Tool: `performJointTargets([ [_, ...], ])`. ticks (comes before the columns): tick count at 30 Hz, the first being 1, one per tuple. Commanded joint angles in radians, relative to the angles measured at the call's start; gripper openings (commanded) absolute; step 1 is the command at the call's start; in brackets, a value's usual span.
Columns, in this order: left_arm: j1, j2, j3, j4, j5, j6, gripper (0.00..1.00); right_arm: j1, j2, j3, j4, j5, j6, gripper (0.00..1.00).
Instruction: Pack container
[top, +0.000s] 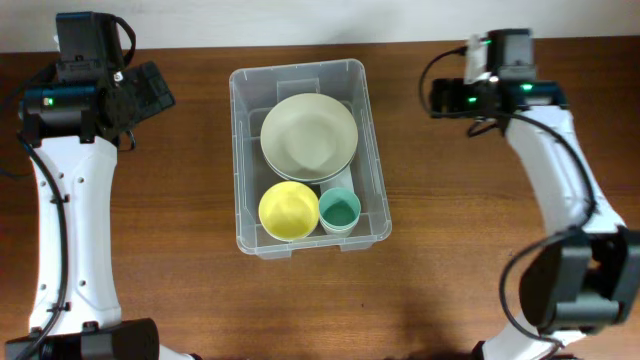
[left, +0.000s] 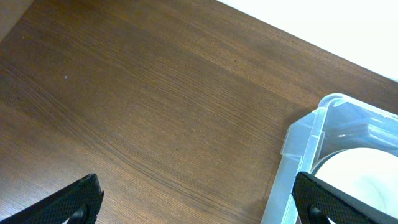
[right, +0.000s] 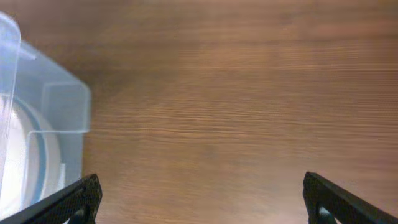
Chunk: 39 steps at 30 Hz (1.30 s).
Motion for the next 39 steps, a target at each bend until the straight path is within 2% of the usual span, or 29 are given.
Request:
performJointTargets([
  [1,0.002,0.002,-0.003,0.030,0.006,0.017,1.00,-0.043,-0.053,0.043,-0.069,0.024,-0.027,0.99],
  [6,0.003,-0.010,-0.003,-0.023,0.047,0.014,1.00,-0.095,-0.145,0.049,-0.188,0.029,0.018,0.99],
  [9,0.002,-0.049,-0.003,-0.048,0.048,0.008,1.00,-0.118,-0.233,0.046,-0.249,0.106,0.043,0.99],
  [17,-0.006,-0.275,-0.086,-0.045,0.045,0.032,1.00,-0.128,-0.518,-0.065,-0.290,0.114,0.062,0.99],
  [26,-0.006,-0.731,-0.604,0.117,0.046,0.032,1.00,-0.128,-0.949,-0.395,-0.294,0.129,0.086,0.99],
  [31,-0.006,-0.991,-0.874,0.159,0.084,0.039,1.00,-0.128,-1.198,-0.560,-0.364,0.154,0.130,0.99],
  [35,-0.005,-1.115,-0.986,0.162,0.122,0.034,1.00,-0.128,-1.326,-0.620,-0.389,0.181,0.167,0.99],
  [39,-0.005,-1.146,-1.013,0.156,0.135,0.034,1.00,-0.128,-1.382,-0.628,-0.403,0.181,0.167,0.99],
])
